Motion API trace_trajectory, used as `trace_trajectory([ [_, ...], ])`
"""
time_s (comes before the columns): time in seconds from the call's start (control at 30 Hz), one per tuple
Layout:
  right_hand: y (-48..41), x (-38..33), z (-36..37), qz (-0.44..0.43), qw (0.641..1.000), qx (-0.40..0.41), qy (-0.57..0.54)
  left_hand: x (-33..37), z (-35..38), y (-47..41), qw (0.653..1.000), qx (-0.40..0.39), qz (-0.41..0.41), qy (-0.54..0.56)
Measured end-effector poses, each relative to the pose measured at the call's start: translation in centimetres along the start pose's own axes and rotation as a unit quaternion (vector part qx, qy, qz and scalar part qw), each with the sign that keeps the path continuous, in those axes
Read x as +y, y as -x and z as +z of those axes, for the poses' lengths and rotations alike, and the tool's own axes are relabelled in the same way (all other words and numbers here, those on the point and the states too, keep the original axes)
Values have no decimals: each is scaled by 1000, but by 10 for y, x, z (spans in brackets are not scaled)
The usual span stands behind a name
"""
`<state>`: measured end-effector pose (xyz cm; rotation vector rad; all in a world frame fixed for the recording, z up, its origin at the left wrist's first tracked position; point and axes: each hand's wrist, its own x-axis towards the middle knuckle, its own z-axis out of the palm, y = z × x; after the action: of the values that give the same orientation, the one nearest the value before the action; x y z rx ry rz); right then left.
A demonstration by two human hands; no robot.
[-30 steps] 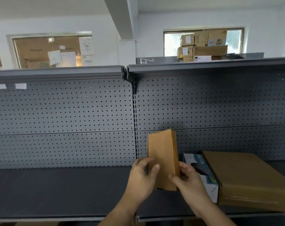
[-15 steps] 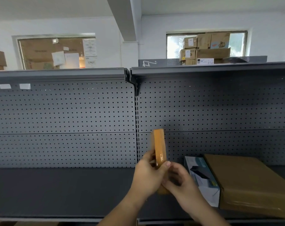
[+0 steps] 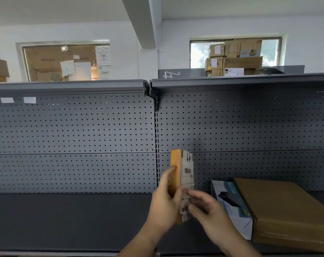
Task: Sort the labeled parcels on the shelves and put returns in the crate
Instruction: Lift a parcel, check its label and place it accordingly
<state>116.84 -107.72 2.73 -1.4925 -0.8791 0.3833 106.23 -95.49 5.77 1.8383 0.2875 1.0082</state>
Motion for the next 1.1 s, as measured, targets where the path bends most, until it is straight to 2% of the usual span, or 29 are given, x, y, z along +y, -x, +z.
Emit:
trace_trajectory([
  [0.13,-4,1,-5,-4,997,70,-9,-1,-3,-1,999,14,-8,42],
  [0.2,-6,1,-7,6,997,79,-5,-1,-6,-1,998,13,-14,59],
  [0.33,-4,0,-5,44,995,54,-67,1,-10,0,993,11,-37,116],
  [0.53,-4,-2,-8,42,994,39,-93,6,-16,1,985,-1,-68,160],
  [0.63,-7,-8,-22,37,996,33,-76,8,-27,-11,984,9,-77,162],
  [0.77,-12,-25,-45,32,999,-18,-13,19,-46,-29,982,-21,-86,166],
  [0.83,-13,-34,-49,13,1000,-11,-5,23,-49,-32,981,-26,-91,167],
  [1.0,-13,-32,-41,-32,992,103,-64,15,-42,-26,956,65,-87,274],
  [1.1,-8,-22,-32,-16,985,115,-125,8,-35,-23,930,120,-92,336],
])
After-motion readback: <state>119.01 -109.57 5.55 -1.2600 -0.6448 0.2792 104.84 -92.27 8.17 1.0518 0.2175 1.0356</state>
